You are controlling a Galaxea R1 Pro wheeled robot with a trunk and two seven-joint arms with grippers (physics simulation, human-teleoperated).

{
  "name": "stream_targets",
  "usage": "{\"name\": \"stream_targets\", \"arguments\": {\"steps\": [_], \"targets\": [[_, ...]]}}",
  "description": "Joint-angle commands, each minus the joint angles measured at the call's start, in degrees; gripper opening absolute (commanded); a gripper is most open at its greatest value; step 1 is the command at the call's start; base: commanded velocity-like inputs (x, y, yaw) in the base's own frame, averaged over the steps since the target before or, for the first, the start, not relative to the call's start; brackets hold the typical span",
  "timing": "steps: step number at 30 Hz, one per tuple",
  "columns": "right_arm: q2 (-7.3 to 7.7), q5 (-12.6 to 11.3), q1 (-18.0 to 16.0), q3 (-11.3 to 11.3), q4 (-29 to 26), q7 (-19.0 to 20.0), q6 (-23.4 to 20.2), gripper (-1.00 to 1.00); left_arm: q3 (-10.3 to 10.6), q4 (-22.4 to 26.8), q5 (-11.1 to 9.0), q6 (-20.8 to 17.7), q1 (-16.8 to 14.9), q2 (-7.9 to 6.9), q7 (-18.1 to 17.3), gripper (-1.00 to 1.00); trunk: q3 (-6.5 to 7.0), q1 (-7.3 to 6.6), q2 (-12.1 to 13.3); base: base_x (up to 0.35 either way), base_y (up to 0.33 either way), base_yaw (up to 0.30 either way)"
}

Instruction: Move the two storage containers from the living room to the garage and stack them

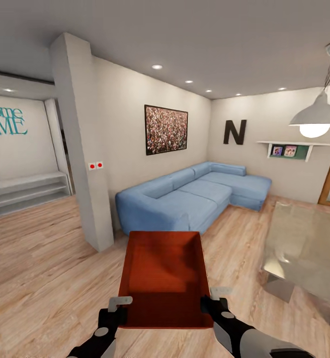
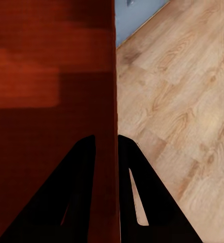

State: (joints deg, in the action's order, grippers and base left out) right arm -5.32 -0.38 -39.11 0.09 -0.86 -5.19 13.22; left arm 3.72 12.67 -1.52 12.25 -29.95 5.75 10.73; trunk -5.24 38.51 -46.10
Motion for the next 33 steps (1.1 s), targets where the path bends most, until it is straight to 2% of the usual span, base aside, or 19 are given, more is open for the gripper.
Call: {"name": "stream_targets", "arguments": {"steps": [1,33], "targets": [[0.01,-1.27,0.0,-1.23,0.24,-0.43,0.37,-1.0,-0.65,0.07,0.2,3.54,-0.11,0.05,1.2,-1.0,-0.07,0.01,-0.08,0.0,0.0,0.29],[-0.02,-1.27,0.0,-1.23,0.24,-0.43,0.31,-1.0,-0.65,0.07,0.2,3.57,-0.11,0.05,1.22,-1.0,0.75,0.01,-0.08,0.0,0.0,0.29]]}}
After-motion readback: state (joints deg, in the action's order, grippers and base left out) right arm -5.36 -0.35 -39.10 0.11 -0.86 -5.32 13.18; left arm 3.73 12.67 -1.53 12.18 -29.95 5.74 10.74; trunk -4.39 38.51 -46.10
